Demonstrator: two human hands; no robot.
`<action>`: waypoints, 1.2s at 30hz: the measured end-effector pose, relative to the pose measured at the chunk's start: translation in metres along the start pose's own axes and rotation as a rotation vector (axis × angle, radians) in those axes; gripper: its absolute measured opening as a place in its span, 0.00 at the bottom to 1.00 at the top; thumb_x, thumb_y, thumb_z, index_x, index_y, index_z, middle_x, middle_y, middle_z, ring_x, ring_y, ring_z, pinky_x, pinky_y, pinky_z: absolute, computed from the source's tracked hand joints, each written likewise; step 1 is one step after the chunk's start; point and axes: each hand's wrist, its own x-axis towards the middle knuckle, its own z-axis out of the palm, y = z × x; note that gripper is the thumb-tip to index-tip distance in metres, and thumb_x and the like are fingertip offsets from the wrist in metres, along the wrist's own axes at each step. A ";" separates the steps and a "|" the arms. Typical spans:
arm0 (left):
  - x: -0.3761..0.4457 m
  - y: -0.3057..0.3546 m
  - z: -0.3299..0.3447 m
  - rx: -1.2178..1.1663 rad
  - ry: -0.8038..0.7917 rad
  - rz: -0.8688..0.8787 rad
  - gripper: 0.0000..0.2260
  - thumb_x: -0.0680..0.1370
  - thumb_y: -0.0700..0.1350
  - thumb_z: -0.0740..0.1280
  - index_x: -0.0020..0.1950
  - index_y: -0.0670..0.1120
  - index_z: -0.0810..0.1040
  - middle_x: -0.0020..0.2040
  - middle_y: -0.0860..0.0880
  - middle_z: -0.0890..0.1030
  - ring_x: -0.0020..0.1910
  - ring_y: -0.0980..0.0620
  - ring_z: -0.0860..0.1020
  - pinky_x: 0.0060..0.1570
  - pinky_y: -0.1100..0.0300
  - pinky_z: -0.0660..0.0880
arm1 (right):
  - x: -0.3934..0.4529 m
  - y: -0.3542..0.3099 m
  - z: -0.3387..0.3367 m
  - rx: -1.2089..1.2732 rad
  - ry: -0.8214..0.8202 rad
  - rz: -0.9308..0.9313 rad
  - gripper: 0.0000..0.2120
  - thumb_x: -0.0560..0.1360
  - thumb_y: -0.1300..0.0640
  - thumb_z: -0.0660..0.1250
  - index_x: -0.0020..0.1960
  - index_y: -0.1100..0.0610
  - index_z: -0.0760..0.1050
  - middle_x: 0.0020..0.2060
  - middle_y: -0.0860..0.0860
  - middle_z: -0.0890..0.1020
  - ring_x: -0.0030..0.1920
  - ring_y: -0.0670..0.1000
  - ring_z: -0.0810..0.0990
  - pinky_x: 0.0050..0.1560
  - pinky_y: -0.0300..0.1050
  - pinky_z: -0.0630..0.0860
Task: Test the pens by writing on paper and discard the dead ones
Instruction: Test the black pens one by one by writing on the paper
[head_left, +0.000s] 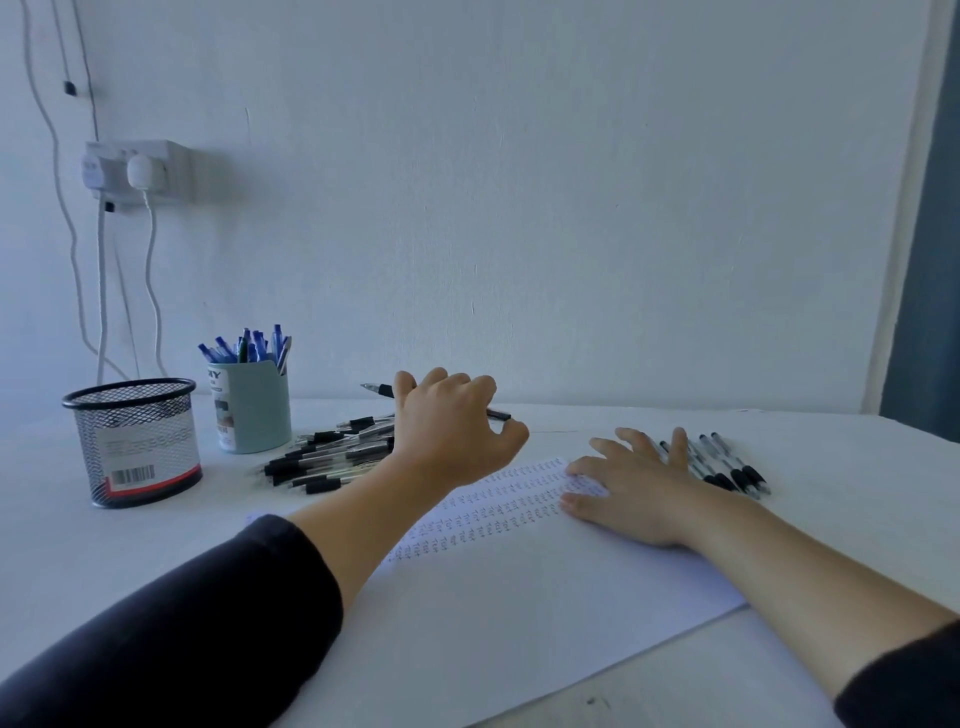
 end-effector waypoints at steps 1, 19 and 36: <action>0.000 0.000 0.000 -0.007 0.006 -0.003 0.16 0.68 0.58 0.54 0.33 0.46 0.66 0.26 0.53 0.64 0.33 0.50 0.67 0.42 0.55 0.55 | -0.001 0.000 0.000 -0.009 -0.004 0.004 0.26 0.78 0.34 0.47 0.74 0.40 0.57 0.78 0.47 0.48 0.76 0.52 0.37 0.67 0.68 0.29; 0.003 0.033 -0.018 -1.032 -0.279 -0.485 0.18 0.80 0.53 0.61 0.43 0.39 0.79 0.33 0.47 0.80 0.29 0.51 0.76 0.29 0.61 0.73 | -0.004 0.017 -0.006 -0.019 -0.069 0.083 0.19 0.82 0.44 0.43 0.72 0.29 0.54 0.78 0.48 0.46 0.76 0.54 0.36 0.66 0.72 0.31; -0.018 0.069 0.003 -0.903 -0.459 -0.552 0.07 0.69 0.38 0.64 0.30 0.43 0.73 0.22 0.48 0.76 0.20 0.54 0.66 0.24 0.68 0.62 | -0.003 0.019 -0.002 0.103 -0.033 0.062 0.21 0.82 0.49 0.46 0.72 0.33 0.58 0.78 0.49 0.49 0.77 0.51 0.37 0.65 0.71 0.28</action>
